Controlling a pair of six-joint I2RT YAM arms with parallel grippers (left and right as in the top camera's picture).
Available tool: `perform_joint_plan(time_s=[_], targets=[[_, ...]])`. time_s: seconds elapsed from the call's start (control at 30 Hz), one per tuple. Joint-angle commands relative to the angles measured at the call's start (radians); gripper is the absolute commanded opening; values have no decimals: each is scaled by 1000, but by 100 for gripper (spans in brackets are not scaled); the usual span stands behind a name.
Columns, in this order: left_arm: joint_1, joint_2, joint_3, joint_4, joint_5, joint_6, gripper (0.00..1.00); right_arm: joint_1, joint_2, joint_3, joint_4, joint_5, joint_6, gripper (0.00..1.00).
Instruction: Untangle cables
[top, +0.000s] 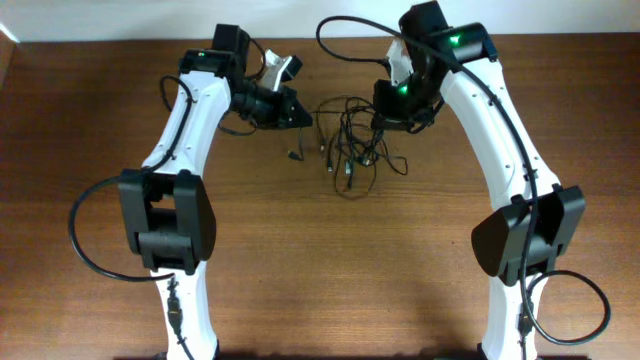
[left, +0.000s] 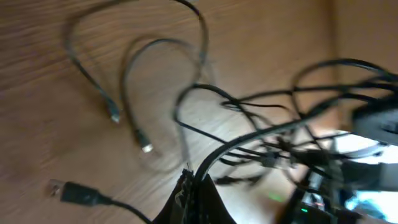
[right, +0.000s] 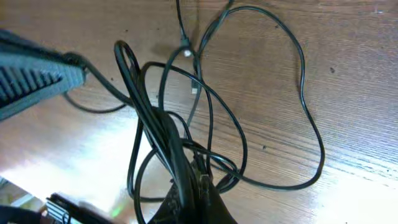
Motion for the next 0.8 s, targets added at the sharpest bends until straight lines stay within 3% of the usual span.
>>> perform_joint_plan(time_s=[0.0, 0.23, 0.27, 0.3, 0.33, 0.5, 0.77], targets=[[35, -26, 18, 3, -331, -58, 0, -93, -8, -3, -35, 40, -48, 4], [63, -108, 19, 10, -417, -73, 0, -168, -20, 4, -140, -69, -290, 6], [67, -144, 19, 10, -417, -73, 0, -168, -20, 4, -152, -68, -307, 21], [71, -185, 19, 5, -417, -73, 0, -168, -20, 4, -154, -68, -306, 56], [71, -217, 19, -1, -417, -73, 0, -168, -20, 4, -148, -69, -304, 64], [61, -321, 19, -19, -323, -73, 0, -161, -20, 4, -75, -241, -272, 68], [62, -321, 19, -19, -71, -72, 0, -63, -19, 3, 108, -265, -101, 68]])
